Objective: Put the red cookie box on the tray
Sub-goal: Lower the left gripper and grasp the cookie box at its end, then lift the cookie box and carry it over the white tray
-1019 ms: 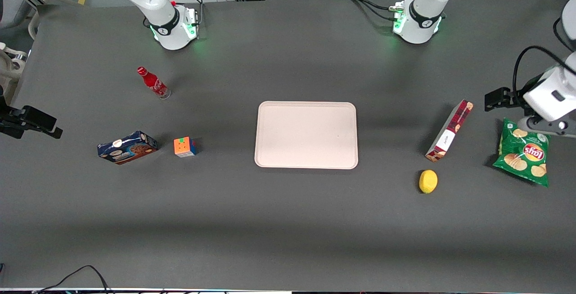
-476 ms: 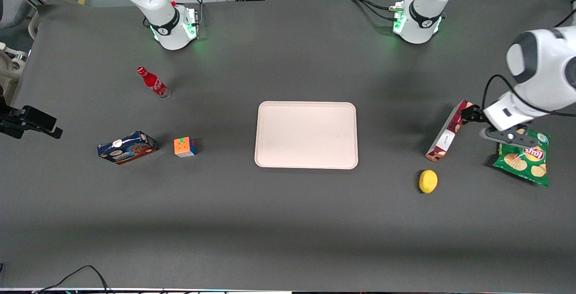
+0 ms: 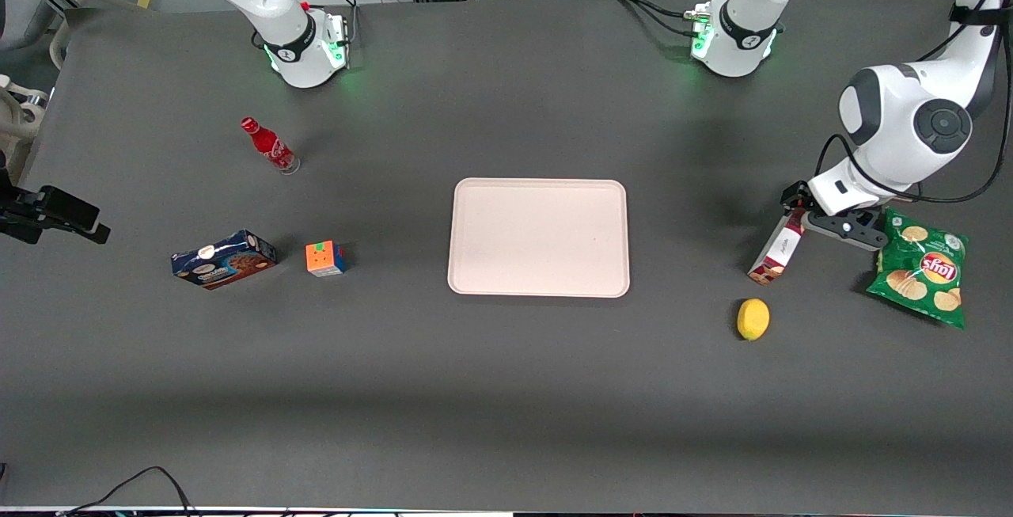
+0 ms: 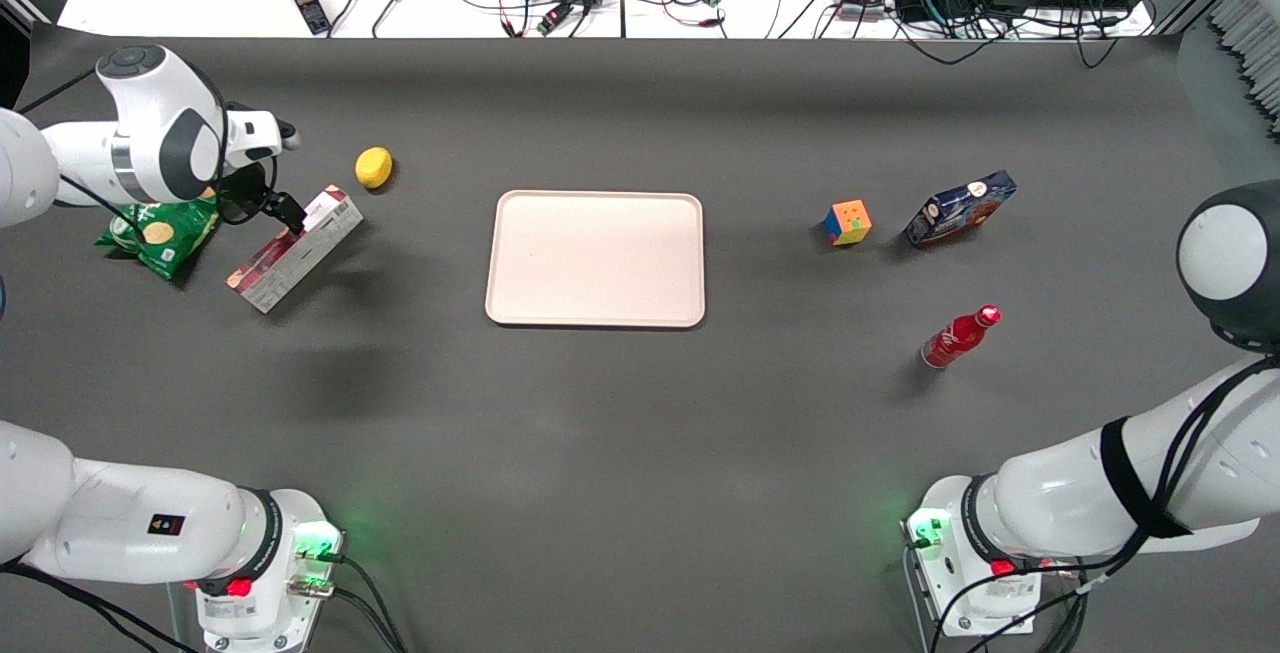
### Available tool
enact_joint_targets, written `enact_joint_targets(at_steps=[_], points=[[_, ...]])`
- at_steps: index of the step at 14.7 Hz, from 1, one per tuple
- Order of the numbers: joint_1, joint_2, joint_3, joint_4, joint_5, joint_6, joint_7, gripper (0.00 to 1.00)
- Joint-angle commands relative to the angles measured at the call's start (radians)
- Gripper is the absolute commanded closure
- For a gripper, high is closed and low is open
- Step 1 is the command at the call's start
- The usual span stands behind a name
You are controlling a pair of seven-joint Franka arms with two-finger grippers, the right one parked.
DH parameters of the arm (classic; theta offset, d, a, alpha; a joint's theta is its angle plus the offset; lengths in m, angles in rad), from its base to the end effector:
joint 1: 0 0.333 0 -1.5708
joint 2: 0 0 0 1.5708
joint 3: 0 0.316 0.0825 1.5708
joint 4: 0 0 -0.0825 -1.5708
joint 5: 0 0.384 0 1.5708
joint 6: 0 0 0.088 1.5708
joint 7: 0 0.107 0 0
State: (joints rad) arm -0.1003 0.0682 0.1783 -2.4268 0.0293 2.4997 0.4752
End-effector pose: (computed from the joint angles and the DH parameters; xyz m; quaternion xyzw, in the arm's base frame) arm 0.4881 0.0384 0.2798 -0.9778 0.2090 0.0013 0.0151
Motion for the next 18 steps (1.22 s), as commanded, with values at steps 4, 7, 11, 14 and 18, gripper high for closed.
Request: enact_joint_targets(at_steps=[4,7,11,14,18], points=[[0.017,0.099,-0.008,-0.005,0.012,0.131,0.037,0.00],[0.016,0.123,-0.011,-0.006,0.001,0.134,0.036,0.00],[0.014,0.137,-0.011,-0.005,-0.002,0.131,0.029,0.38],[0.008,0.134,-0.013,0.002,-0.003,0.111,0.020,0.90],[0.008,0.127,-0.020,0.024,-0.003,0.079,0.016,1.00]])
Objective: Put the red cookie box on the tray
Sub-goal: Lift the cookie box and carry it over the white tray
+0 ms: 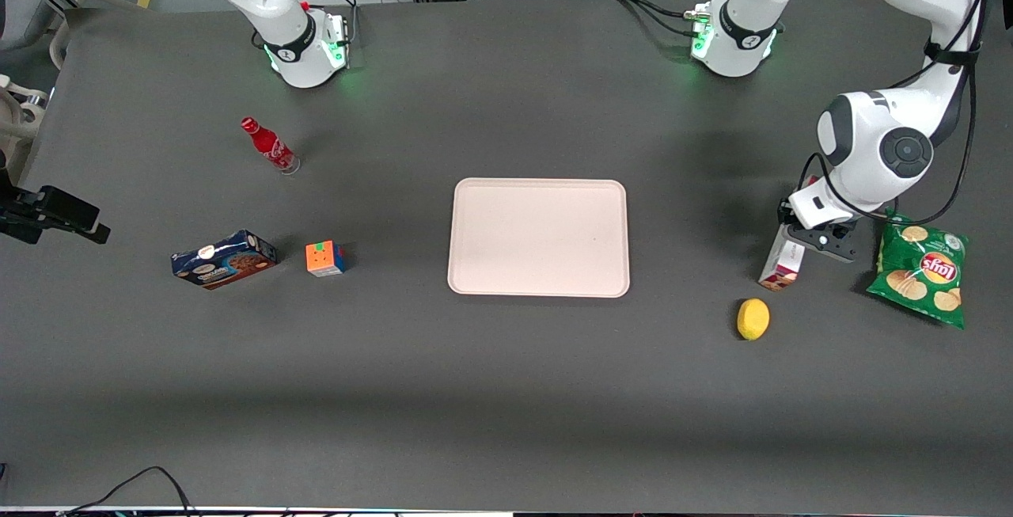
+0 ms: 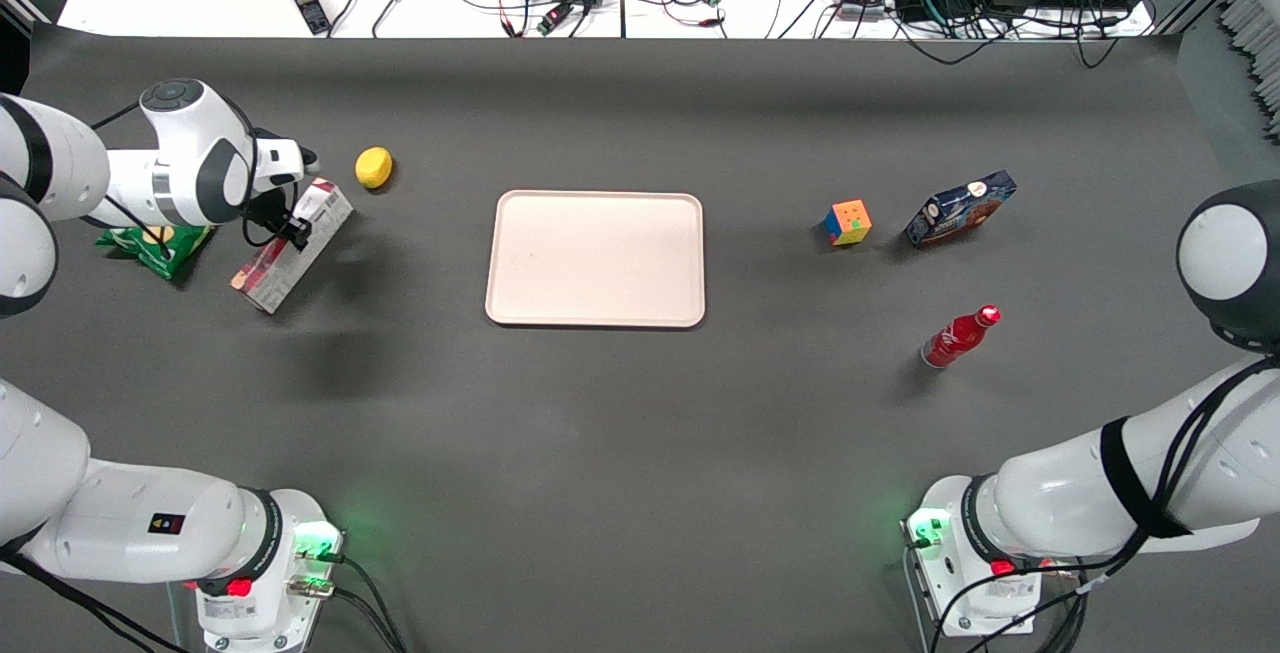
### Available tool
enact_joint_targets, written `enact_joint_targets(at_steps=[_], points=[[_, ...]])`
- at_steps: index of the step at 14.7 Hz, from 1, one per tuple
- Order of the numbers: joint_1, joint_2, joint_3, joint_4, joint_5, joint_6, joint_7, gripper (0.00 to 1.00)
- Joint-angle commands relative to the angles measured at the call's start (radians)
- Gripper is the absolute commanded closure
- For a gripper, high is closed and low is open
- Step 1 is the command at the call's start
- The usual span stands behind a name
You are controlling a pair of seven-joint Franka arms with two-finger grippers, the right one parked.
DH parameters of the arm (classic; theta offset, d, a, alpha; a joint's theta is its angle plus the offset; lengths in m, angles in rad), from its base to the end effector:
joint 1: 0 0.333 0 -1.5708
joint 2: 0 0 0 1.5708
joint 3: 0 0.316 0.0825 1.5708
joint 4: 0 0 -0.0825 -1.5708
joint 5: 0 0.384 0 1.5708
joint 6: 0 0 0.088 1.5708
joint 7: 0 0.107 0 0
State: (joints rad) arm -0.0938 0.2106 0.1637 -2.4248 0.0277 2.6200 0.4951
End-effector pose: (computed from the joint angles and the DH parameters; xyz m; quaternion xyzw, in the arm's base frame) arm 0.4904 0.0357 0.2220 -0.9742 0.2243 0.0129 0.0211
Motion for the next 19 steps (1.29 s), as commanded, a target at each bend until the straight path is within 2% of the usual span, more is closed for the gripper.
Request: enact_joint_targets(at_steps=[1,5,8,11,15,19], points=[[0.002,-0.028,-0.007,0.044,-0.002,-0.075,-0.004,1.00],[-0.001,-0.094,-0.053,0.231,0.000,-0.389,-0.062,1.00],[-0.001,-0.122,-0.137,0.424,0.000,-0.663,-0.166,1.00],[-0.003,-0.126,-0.243,0.600,0.000,-0.858,-0.349,1.00],[-0.015,-0.116,-0.416,0.702,-0.003,-0.910,-0.668,1.00],[-0.038,-0.039,-0.547,0.688,-0.017,-0.781,-0.898,1.00]])
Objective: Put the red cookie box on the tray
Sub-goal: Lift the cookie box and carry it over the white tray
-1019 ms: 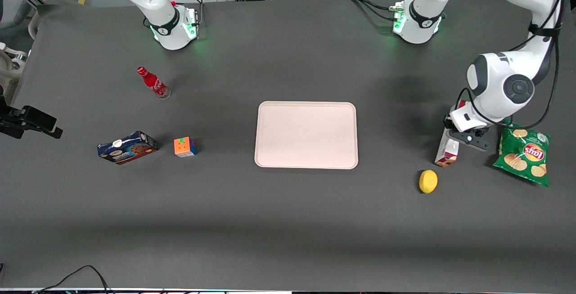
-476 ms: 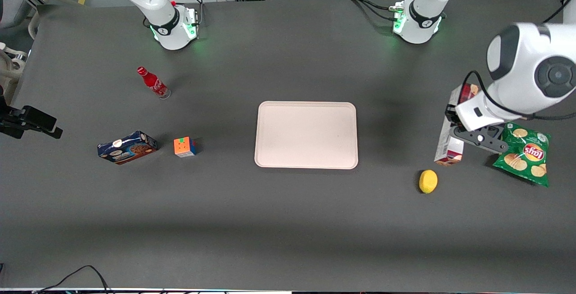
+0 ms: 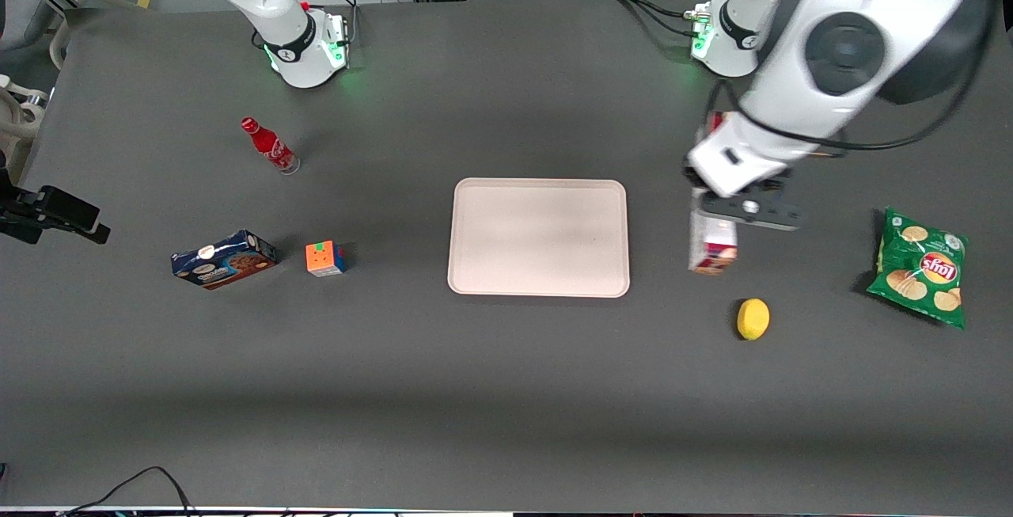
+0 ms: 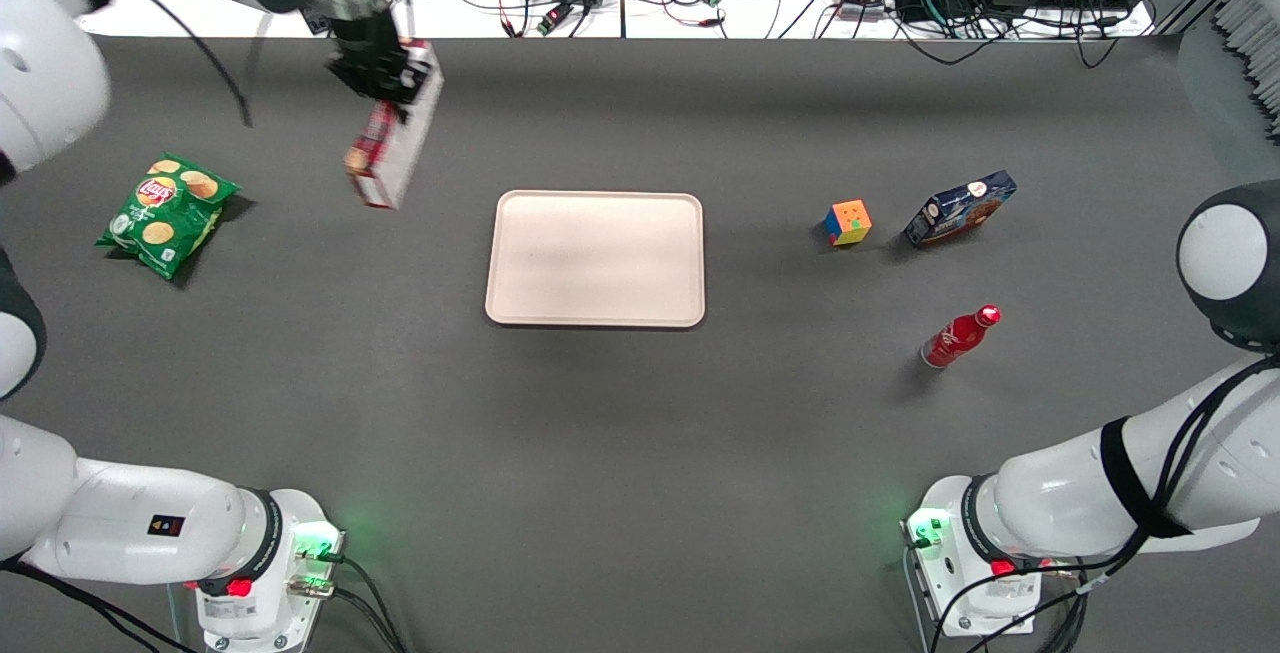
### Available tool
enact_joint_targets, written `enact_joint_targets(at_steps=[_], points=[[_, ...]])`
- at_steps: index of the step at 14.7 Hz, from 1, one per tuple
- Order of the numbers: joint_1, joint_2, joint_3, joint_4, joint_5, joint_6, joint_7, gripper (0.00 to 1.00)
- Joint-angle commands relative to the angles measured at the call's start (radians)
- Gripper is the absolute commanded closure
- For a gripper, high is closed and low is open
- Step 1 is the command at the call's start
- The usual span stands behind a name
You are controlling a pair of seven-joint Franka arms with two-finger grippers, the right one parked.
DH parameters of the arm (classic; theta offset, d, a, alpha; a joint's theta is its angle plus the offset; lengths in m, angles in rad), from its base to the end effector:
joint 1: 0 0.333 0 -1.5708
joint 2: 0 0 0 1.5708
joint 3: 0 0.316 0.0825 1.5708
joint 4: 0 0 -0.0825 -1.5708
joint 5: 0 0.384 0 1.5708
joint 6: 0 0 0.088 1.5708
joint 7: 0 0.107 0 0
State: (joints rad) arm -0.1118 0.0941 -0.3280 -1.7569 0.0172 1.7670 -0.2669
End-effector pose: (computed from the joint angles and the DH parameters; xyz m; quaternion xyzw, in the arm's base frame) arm 0.5293 -0.2409 0.5017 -0.9953 0.0882 0.0394 0.0073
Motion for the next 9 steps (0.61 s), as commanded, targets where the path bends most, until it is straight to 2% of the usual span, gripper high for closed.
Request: enact_joint_targets(at_steps=[1,6,9], points=[[-0.035,0.107,-0.060,0.005,-0.005,0.118,-0.176,1.00],[-0.074,0.196,-0.077,-0.166,0.032,0.452,-0.281,1.00],[-0.086,0.237,-0.077,-0.231,0.069,0.545,-0.298,1.00]])
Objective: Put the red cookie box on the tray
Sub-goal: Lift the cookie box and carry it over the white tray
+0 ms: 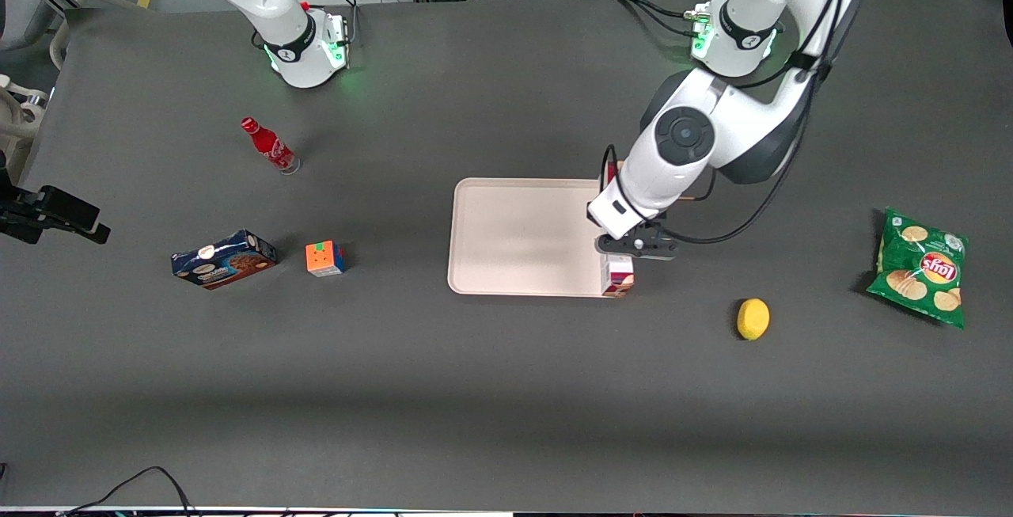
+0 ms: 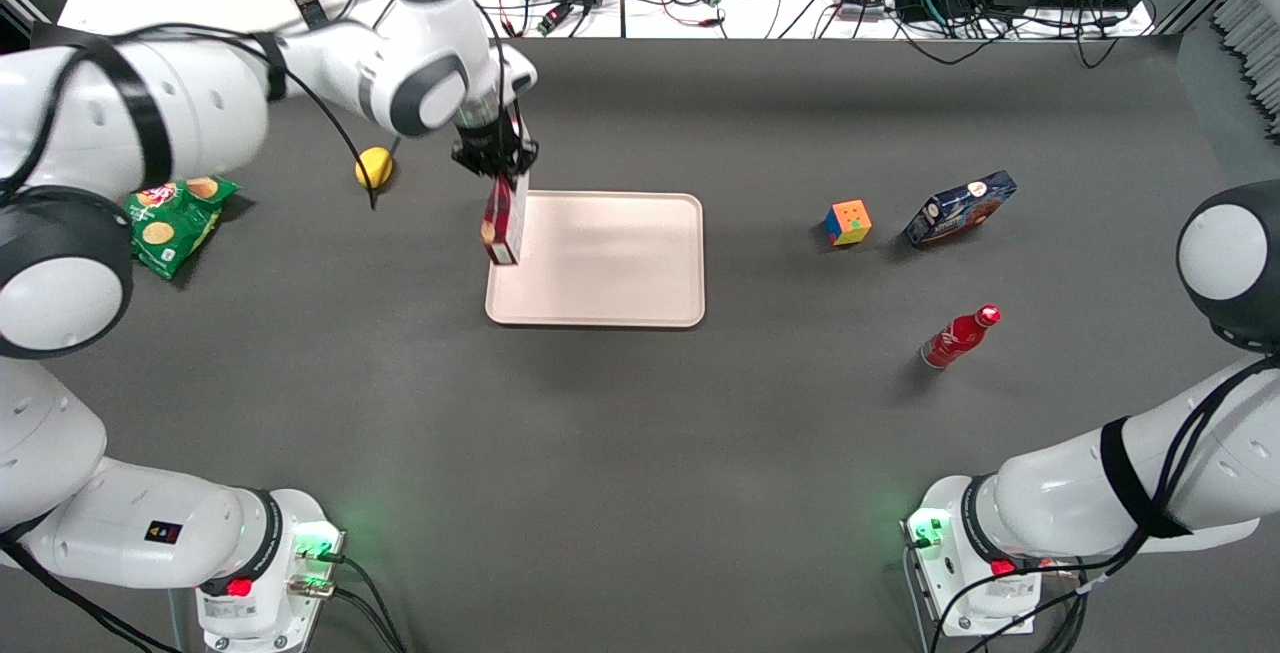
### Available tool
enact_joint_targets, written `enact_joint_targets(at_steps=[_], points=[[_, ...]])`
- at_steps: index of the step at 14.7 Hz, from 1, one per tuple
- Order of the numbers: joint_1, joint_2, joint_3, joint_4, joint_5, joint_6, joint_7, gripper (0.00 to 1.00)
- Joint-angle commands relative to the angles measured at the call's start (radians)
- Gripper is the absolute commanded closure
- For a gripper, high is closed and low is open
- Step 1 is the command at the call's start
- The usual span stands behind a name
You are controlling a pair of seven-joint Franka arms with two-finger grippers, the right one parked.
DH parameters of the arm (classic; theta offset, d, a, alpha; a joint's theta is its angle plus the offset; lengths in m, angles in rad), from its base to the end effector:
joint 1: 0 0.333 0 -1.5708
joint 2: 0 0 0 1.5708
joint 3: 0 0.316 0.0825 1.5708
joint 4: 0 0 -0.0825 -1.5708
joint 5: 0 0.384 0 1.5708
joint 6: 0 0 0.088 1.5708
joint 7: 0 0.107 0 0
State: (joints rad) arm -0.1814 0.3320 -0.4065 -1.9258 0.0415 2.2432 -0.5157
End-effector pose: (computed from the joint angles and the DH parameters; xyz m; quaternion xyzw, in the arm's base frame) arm 0.5206 -0.3308 0.3323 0.9981 -0.0385 -0.0196 0.0446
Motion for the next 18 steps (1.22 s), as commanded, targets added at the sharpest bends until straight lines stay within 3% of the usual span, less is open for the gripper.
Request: enact_joint_targets(at_steps=[1,4,8,14,15,16,18], points=[[-0.024,0.013,0.002,-0.071,0.046,0.087,-0.049,1.00],[-0.052,0.061,0.003,-0.103,0.069,0.174,-0.095,1.00],[-0.062,0.088,0.005,-0.119,0.194,0.188,-0.193,1.00],[-0.062,0.111,0.012,-0.119,0.209,0.217,-0.207,1.00],[-0.062,0.111,0.012,-0.119,0.209,0.217,-0.208,0.41],[-0.062,0.110,0.020,-0.119,0.209,0.219,-0.208,0.00],[-0.062,0.098,0.021,-0.116,0.209,0.213,-0.195,0.00]])
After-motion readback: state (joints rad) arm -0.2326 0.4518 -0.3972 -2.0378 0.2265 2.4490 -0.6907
